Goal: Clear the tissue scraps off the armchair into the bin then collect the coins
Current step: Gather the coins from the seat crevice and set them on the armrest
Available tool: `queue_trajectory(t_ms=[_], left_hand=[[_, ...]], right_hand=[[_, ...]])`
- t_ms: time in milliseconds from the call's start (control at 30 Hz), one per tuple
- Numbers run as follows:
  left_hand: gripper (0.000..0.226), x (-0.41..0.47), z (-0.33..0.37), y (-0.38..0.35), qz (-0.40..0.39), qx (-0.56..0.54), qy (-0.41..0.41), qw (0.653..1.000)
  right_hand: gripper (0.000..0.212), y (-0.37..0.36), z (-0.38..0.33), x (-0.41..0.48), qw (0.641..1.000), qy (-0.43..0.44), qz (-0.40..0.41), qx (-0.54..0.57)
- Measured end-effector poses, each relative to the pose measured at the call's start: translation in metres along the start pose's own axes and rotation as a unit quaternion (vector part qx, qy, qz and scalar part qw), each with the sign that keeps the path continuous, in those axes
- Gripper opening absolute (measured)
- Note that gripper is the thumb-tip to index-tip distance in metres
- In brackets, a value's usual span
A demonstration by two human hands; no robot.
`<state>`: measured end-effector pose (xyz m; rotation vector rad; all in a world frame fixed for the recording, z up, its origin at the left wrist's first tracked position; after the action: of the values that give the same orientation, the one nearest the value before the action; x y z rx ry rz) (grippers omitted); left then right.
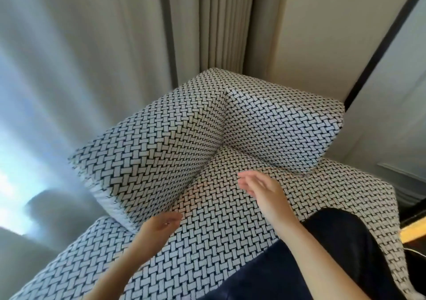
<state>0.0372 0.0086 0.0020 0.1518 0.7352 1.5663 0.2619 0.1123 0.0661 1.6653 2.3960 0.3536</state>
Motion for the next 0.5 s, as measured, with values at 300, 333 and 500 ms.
queue_trajectory(t_ms=[300,333,500], left_hand=[[0.019,-0.040,-0.063,0.002,0.094,-0.068,0.048,0.992],[0.023,-0.041,-0.070,0.001,0.102,-0.058,0.055,0.992],[0.046,-0.038,-0.091,-0.008,0.099,0.113,0.070,0.986]], right_hand=[[0.018,-0.077,0.027,-0.005,0.997,-0.029,-0.063,0.044],[0.019,-0.083,0.031,-0.008,0.996,-0.035,-0.069,0.050],[0.019,-0.089,0.057,-0.029,0.995,-0.044,-0.084,0.039]])
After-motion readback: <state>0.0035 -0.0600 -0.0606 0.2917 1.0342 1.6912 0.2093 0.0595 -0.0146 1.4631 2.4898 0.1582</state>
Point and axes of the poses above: each hand's wrist, its own x-axis towards the middle knuckle, its own y-axis out of the back of the hand, z = x × y, the point moved 3 cm from there along x, towards the middle knuckle, and after that the axes turned 2 degrees about -z, right-handed, at the moved point
